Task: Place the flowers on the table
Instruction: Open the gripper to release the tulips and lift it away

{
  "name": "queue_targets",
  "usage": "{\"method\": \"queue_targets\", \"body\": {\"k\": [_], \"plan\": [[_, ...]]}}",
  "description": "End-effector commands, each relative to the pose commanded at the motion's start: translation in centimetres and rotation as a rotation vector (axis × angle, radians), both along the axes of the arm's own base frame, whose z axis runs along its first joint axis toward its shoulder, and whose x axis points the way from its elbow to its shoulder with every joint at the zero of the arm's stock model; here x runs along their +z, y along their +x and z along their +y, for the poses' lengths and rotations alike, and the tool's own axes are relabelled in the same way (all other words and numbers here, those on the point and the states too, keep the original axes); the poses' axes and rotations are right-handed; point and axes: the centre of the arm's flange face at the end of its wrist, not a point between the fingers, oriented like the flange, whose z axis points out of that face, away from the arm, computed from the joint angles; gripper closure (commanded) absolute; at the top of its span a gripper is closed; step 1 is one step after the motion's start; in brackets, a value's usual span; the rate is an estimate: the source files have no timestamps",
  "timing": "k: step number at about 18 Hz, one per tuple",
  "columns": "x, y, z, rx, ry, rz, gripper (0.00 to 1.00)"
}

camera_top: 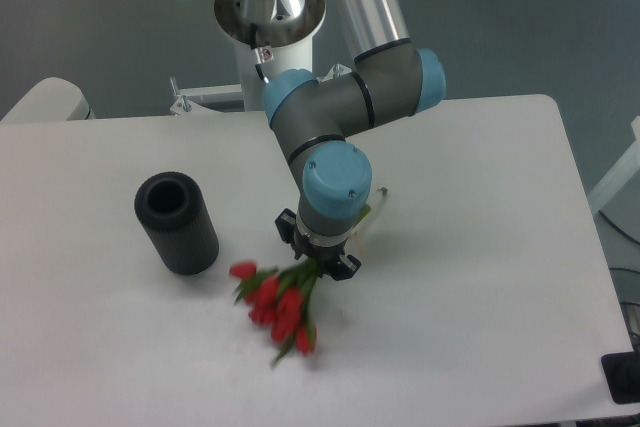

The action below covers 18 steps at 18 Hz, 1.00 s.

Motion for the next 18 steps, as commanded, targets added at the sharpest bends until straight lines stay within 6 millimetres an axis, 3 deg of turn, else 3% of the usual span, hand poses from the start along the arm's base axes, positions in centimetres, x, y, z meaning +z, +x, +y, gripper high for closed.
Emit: {"method": "queue_targets", "body": {"k": [5,9,18], "plan": [[1.3,-2.7,-0.3,-0.059,0.030,0.026,0.00],[2.5,-6.1,-1.2,-0.088,0.052,0.055,0.00],[2.3,-13.0,-2.7,-0.228,0.050,0.109,0.00]]}}
